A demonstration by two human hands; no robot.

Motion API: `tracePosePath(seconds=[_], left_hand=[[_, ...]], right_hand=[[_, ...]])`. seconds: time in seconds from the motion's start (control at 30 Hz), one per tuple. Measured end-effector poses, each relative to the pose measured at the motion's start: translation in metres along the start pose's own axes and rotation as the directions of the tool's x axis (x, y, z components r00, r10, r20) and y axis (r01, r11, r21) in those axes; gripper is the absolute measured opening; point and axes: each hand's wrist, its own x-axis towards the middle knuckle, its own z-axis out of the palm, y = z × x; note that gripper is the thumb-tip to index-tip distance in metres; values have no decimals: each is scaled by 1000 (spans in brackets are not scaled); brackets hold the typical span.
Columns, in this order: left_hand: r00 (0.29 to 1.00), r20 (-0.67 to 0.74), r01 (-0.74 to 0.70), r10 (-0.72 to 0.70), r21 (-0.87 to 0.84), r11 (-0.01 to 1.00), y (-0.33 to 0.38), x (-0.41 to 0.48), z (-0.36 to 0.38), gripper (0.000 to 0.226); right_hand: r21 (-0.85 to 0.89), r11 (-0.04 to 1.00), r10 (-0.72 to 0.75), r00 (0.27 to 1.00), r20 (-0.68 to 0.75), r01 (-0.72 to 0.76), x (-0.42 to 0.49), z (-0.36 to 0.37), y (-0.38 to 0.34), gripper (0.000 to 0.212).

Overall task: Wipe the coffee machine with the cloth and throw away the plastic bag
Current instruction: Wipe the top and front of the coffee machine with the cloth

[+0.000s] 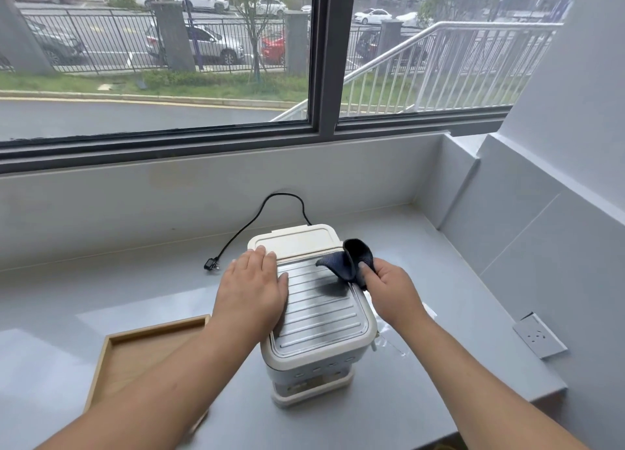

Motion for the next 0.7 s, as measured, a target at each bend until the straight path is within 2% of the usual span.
tracePosePath(seconds=[0.13,0.37,0.57,0.7], left_hand=[[1000,-7,-9,9,3,1000,-1,0,1,60],[1000,-20,-6,5,-53,999,-1,-1,-1,57],[999,-43,-10,6,-90,996,-2,-2,-1,51],[997,-78,-26,18,-101,995,-3,-2,3,48]], right_hand=[[-99,989,-115,993,-27,112,-27,-9,-2,34],[-19,999,-31,998,-53,30,-60,-20,6,30],[110,994,-21,998,-67,28,-100,-11,12,9],[56,997,-44,997,-57,47,-124,-2,12,8]])
